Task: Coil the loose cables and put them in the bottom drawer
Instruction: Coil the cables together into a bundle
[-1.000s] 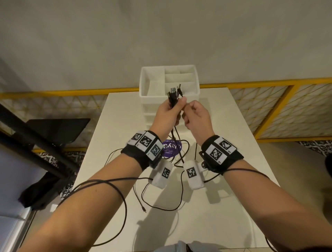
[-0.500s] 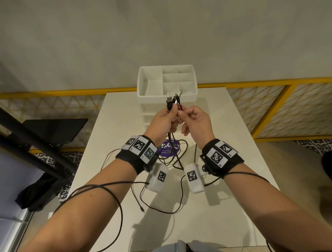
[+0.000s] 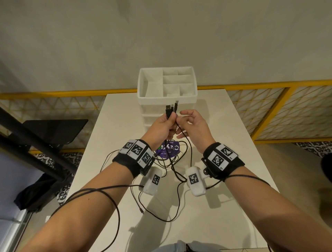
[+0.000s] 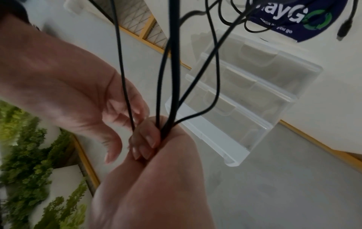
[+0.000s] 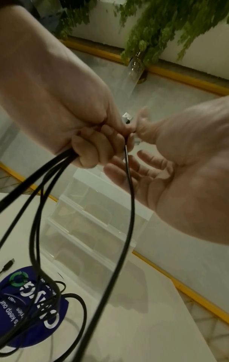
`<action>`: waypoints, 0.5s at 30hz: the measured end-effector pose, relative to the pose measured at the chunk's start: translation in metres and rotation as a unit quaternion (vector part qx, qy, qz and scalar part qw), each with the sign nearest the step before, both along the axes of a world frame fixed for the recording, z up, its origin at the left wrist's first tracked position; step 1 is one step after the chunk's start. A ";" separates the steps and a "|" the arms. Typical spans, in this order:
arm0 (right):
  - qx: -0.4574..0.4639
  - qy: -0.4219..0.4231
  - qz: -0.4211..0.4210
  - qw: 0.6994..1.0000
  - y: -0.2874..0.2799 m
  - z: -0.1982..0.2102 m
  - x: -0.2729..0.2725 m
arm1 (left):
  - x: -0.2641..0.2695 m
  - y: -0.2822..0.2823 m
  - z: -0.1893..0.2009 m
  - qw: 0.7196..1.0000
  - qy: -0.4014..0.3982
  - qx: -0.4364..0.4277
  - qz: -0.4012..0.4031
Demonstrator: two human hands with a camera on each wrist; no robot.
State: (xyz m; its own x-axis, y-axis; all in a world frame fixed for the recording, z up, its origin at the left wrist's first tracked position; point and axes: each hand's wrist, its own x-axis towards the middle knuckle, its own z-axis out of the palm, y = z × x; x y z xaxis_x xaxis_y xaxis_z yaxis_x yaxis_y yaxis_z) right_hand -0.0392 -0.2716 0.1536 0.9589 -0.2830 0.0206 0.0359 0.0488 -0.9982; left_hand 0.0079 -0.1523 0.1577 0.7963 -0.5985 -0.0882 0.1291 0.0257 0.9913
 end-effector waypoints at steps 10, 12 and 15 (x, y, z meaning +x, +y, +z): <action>-0.019 -0.029 -0.019 0.999 -0.003 0.000 0.000 | -0.002 -0.002 -0.004 0.992 -0.048 0.091 -0.073; -0.034 -0.040 -0.013 0.999 -0.002 -0.002 0.000 | -0.003 -0.002 -0.005 0.993 -0.046 0.088 -0.068; -0.038 -0.051 -0.014 0.998 0.001 -0.005 0.000 | -0.004 -0.001 -0.007 0.997 -0.019 0.063 -0.045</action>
